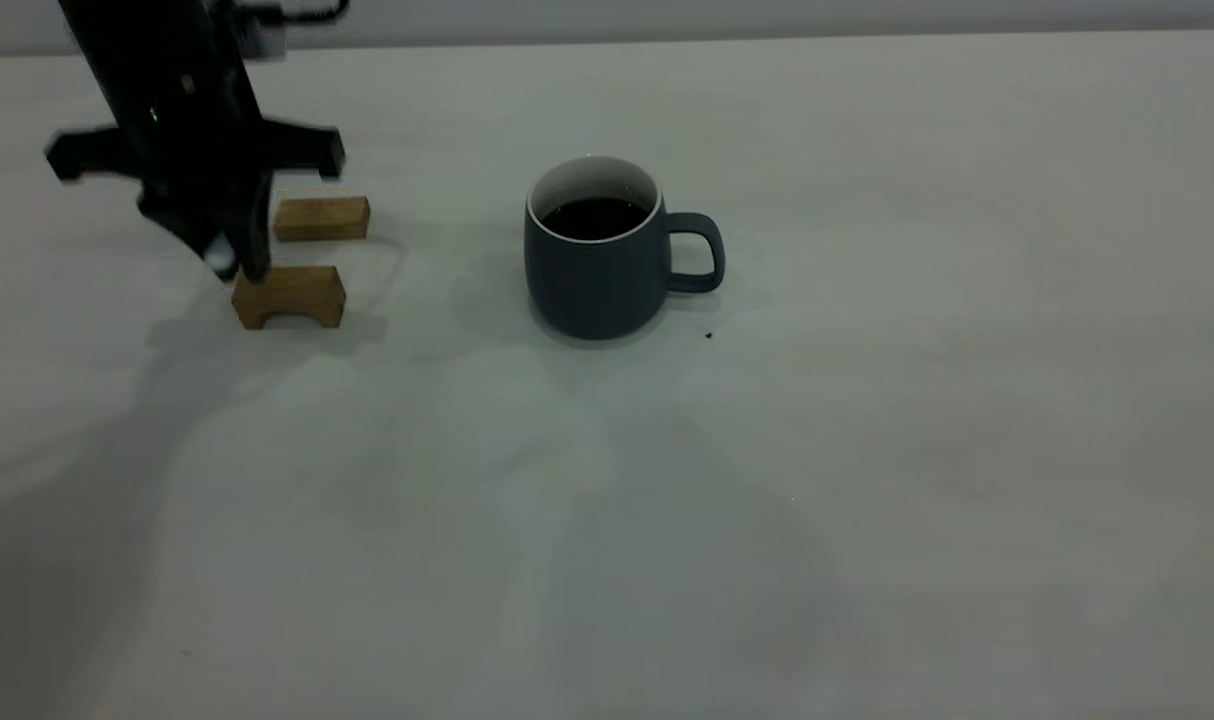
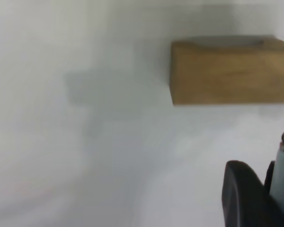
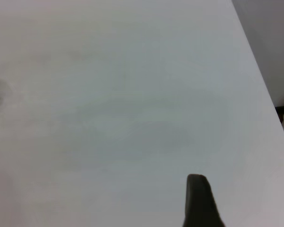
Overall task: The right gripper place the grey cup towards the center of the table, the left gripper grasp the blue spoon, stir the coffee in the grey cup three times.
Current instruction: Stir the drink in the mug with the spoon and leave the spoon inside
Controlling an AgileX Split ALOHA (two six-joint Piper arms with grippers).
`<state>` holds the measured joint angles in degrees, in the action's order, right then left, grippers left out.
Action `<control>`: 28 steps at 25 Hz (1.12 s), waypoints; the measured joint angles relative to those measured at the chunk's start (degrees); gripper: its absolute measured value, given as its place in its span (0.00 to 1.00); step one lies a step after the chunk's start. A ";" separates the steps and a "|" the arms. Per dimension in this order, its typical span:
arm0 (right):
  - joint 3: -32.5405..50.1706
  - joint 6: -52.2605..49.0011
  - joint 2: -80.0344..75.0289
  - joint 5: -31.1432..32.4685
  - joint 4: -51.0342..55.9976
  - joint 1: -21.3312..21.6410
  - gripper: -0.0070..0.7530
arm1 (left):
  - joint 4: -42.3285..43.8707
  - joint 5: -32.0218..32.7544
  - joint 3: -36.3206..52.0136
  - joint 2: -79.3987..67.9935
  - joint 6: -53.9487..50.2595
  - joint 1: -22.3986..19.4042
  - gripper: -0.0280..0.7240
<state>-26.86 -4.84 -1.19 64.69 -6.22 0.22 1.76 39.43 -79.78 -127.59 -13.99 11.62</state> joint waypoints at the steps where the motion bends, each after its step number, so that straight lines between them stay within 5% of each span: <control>1: 0.00 0.00 0.00 0.00 0.00 0.00 0.68 | -0.55 1.33 0.00 1.11 0.00 0.36 0.21; 7: 0.00 0.00 0.00 0.00 0.00 0.00 0.68 | -13.42 6.95 0.00 6.74 6.00 3.07 0.21; 19: 0.00 0.00 0.00 0.00 0.00 0.00 0.68 | -70.20 11.47 -0.04 5.15 30.36 9.09 0.21; 28: 0.00 0.00 0.00 0.00 0.00 0.00 0.68 | -93.66 18.87 -0.04 4.29 32.14 9.09 0.21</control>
<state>-26.86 -4.84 -1.19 64.69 -6.22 0.22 -91.90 58.30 -79.82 -123.29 18.15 20.71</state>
